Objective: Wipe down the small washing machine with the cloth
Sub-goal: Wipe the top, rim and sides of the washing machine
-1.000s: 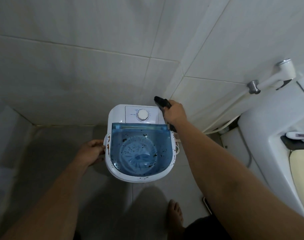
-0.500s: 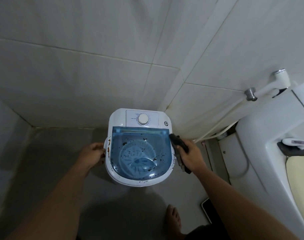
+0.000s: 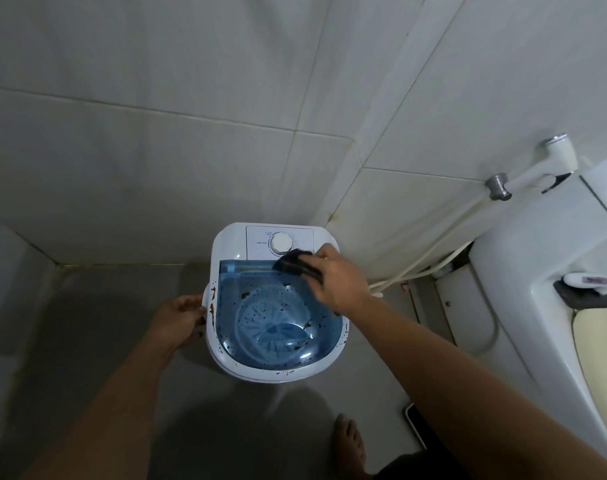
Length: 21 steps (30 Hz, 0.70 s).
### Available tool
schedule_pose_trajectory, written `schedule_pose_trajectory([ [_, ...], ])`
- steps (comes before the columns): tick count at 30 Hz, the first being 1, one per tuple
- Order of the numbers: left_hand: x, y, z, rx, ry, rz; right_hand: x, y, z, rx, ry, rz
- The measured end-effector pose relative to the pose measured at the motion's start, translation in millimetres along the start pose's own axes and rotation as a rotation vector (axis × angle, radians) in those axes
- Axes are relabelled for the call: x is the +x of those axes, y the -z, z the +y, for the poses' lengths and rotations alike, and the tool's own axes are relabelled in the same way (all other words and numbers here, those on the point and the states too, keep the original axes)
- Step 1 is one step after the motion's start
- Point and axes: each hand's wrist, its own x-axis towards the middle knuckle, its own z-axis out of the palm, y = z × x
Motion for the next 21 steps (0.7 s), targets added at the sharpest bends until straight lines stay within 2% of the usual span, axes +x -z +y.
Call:
schedule_pose_trajectory([
  [3,1.0,0.7,-1.4,0.004,-0.008,0.007,17.9,7.3,15.9,0.025,-0.357,0.115],
  [4,0.8,1.0,-1.2,0.003,-0.009,0.008,18.2,5.8,13.9,0.009,-0.365,0.122],
  [5,0.9,1.1,-1.1,-0.002,-0.011,0.008,15.1,3.4,7.4,-0.018,-0.274,0.108],
  [7,0.0,1.2,-0.5,-0.003,-0.015,0.007,2.0,-3.9,2.6,-0.054,0.045,0.041],
  [8,-0.5,1.0,-0.2,-0.004,-0.015,0.004,0.8,-4.0,8.8,-0.091,0.142,0.015],
  [9,-0.4,1.2,-0.4,-0.006,-0.015,0.001,6.2,0.0,15.4,-0.126,0.130,0.022],
  [12,0.9,0.9,-1.2,-0.010,-0.016,-0.004,31.5,8.7,26.2,-0.066,-0.306,0.143],
  [13,1.2,1.1,-1.4,-0.012,-0.014,0.002,33.6,7.4,22.0,-0.054,-0.324,0.143],
  [14,0.6,0.8,-1.0,-0.012,-0.013,0.006,32.9,4.3,16.6,-0.073,-0.236,0.126],
  [16,-1.4,-0.6,0.4,-0.012,-0.011,0.008,21.1,-4.9,15.2,-0.089,0.063,0.070],
  [17,-2.4,-1.2,1.3,-0.013,-0.010,0.007,19.2,-4.3,21.1,-0.099,0.122,0.052],
  [18,-2.6,-1.7,1.9,-0.014,-0.009,0.008,23.5,-1.9,27.5,-0.106,0.059,0.064],
  [20,-2.4,-1.8,1.9,-0.012,-0.010,0.015,40.9,4.1,32.6,-0.011,-0.299,0.139],
  [21,-2.1,-1.6,1.4,-0.011,-0.012,0.018,47.5,4.0,29.1,0.031,-0.409,0.153],
])
